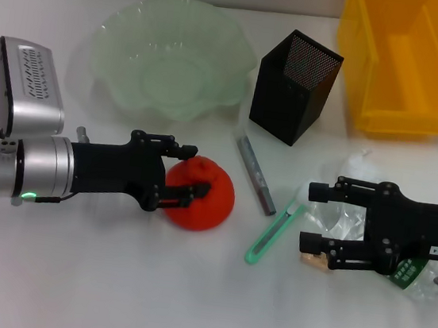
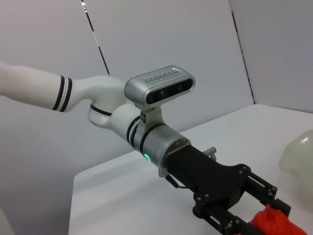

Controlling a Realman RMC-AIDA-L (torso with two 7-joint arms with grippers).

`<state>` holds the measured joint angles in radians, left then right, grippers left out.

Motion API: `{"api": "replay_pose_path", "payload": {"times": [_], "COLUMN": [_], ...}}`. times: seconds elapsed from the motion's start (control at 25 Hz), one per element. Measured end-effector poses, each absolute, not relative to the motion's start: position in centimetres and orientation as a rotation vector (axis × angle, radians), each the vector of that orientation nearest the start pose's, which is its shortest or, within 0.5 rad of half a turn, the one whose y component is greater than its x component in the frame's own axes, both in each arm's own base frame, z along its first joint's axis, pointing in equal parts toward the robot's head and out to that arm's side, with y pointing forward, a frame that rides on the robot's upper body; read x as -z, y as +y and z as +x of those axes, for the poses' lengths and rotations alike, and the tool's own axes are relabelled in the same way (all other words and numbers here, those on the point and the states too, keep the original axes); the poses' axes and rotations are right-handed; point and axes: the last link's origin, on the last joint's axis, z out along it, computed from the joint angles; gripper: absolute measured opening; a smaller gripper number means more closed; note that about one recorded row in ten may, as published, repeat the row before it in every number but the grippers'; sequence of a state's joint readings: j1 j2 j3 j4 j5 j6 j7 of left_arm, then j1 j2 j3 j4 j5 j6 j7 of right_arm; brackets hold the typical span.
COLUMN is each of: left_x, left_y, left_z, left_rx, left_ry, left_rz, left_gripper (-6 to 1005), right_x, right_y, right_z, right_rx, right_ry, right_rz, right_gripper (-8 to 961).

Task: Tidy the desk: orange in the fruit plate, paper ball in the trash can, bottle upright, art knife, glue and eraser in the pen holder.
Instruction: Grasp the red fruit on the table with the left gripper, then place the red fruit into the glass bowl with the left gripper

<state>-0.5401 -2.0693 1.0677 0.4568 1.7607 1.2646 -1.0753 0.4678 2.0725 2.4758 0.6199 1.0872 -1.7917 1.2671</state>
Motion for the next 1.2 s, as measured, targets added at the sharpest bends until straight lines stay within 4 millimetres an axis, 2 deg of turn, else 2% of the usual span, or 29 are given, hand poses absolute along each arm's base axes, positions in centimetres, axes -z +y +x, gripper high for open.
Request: {"api": "replay_pose_path", "payload": {"times": [0.4,0.52,0.6,0.8,0.92,1.04,1.2], "left_x": [6.5,6.1,5.3,1.5,0.4,0.4,1.0], "left_y": [32.4,32.0,31.6,31.3,32.3,33.4,37.0], "left_z": [-26.7,-26.3,-25.8,-24.3,-23.8,-23.5,-23.1], "left_rx": [0.502,0.558,0.643,0.964,1.064,1.093,1.061], "left_ry": [-0.352,-0.345,-0.332,-0.299,-0.304,-0.337,-0.439], "left_rz": [-2.811,-2.835,-2.840,-2.722,-2.601,-2.518,-2.328], "left_gripper": [471,361,288,186,148,120,104], "right_x": [0.3,0.3,0.3,0.3,0.4,0.4,0.5], "right_y": [28.1,28.0,28.0,27.8,27.8,27.7,27.7], "right_z": [27.0,27.0,27.0,27.0,27.1,27.1,27.0], "right_rx": [-0.833,-0.833,-0.833,-0.836,-0.836,-0.837,-0.840], "right_ry": [0.545,0.547,0.547,0.550,0.554,0.555,0.556], "right_rz": [-2.902,-2.901,-2.902,-2.906,-2.908,-2.909,-2.914], "right_gripper": [816,816,816,815,816,816,816]}}
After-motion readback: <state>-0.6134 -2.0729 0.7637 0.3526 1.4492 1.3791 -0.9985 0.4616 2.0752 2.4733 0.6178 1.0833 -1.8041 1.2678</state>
